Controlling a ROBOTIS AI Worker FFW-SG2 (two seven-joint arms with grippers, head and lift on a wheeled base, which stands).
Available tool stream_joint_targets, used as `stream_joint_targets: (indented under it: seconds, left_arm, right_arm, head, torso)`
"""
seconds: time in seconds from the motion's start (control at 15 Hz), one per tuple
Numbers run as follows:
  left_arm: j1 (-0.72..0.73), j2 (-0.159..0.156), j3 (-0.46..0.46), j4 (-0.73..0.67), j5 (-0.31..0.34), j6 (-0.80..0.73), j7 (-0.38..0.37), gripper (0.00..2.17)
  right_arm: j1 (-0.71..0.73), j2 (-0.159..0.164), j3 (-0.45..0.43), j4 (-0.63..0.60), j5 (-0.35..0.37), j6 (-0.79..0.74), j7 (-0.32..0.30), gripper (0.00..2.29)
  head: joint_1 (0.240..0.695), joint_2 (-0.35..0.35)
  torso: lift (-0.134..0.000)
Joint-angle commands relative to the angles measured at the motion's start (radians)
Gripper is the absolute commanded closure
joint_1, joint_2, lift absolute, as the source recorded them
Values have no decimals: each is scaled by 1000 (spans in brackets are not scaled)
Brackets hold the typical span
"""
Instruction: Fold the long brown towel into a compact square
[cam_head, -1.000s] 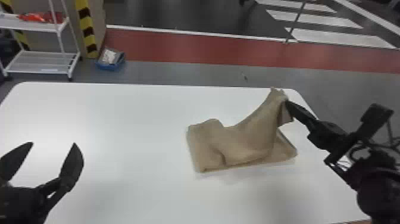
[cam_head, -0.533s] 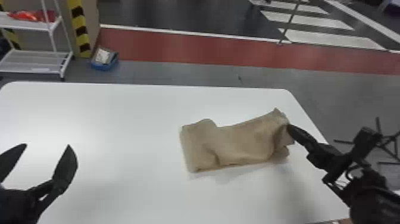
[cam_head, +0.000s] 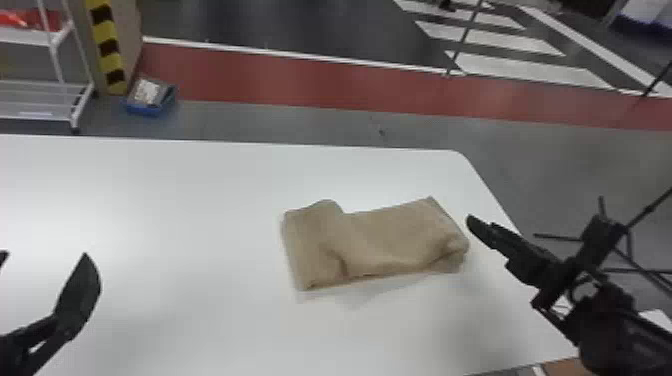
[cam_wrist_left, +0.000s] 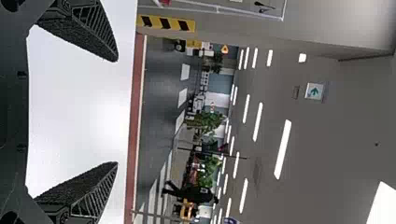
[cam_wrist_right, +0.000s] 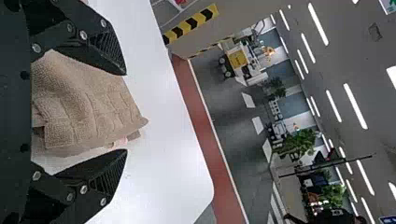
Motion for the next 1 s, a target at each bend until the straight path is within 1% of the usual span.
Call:
stream_joint_targets:
  seconds: [0.0,0.2,0.4,0.47,0.6,0.67,0.8,0.87,0.93]
  left_arm:
    - [3,-3,-1,-2,-1,0,-2,83]
    - [3,-3,0,-3,-1,0,-6,83]
    - [3,-3,8,-6,-6,18,-86,83]
    - [3,-3,0,-6,-6,21,-98,83]
    - [0,-3,-20,-11,-23,24,-115,83]
    - [0,-3,-37,-18,-55,27,-117,87]
    - [-7,-3,-110,-29,-172,46,-121,100]
    - [-13,-3,-139,-29,-198,55,-121,100]
    - [-22,-3,-162,-28,-209,58,-121,100]
  right_arm:
    - [0,0,0,0,7,11,0,70]
    - [3,0,-3,17,12,8,2,83]
    - [0,0,-25,25,7,8,0,90]
    - [-2,-2,-34,25,9,8,0,90]
    - [-11,-17,-35,27,12,11,0,90]
    - [-14,-21,-35,34,13,23,0,93]
    - [-21,-28,-35,50,17,23,0,103]
    - [-26,-29,-32,53,21,23,0,113]
    - [-28,-28,-18,50,30,23,5,117]
  head:
    - [695,-288]
    - [695,-291]
    - [695,-299]
    - [695,-306]
    - [695,-332]
    - [695,-340]
    - [695,-350]
    - [695,-350]
    - [695,-350]
  torso:
    - [-123]
    - [-123]
    - [-123]
    - [-123]
    - [-123]
    - [-123]
    - [-123]
    - [-123]
    - [-123]
